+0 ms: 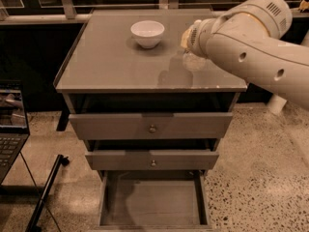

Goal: Place blue plastic bottle into bottom drawer

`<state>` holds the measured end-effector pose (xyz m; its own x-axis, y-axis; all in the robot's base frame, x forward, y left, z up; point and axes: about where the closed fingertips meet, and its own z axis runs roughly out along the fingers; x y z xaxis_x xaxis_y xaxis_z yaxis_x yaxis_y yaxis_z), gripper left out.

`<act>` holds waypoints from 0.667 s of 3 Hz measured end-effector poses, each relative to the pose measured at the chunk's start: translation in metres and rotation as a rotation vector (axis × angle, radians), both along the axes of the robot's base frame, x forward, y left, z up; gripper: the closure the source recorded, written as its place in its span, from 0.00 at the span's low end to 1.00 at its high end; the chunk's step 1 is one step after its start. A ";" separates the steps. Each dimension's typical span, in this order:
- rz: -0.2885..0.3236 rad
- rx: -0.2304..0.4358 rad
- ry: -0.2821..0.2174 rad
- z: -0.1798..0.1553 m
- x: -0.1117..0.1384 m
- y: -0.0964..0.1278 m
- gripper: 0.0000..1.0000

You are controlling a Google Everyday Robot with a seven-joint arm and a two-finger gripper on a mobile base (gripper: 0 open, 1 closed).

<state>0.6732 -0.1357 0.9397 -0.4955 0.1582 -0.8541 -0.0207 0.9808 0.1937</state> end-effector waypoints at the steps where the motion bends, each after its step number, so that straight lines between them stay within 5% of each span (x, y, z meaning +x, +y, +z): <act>1: 0.092 0.089 -0.041 0.002 -0.002 0.022 1.00; 2: 0.138 0.143 -0.097 0.012 -0.004 0.030 1.00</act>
Offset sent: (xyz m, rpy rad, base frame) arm -0.0022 0.0205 0.0028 0.0835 -0.0381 0.0860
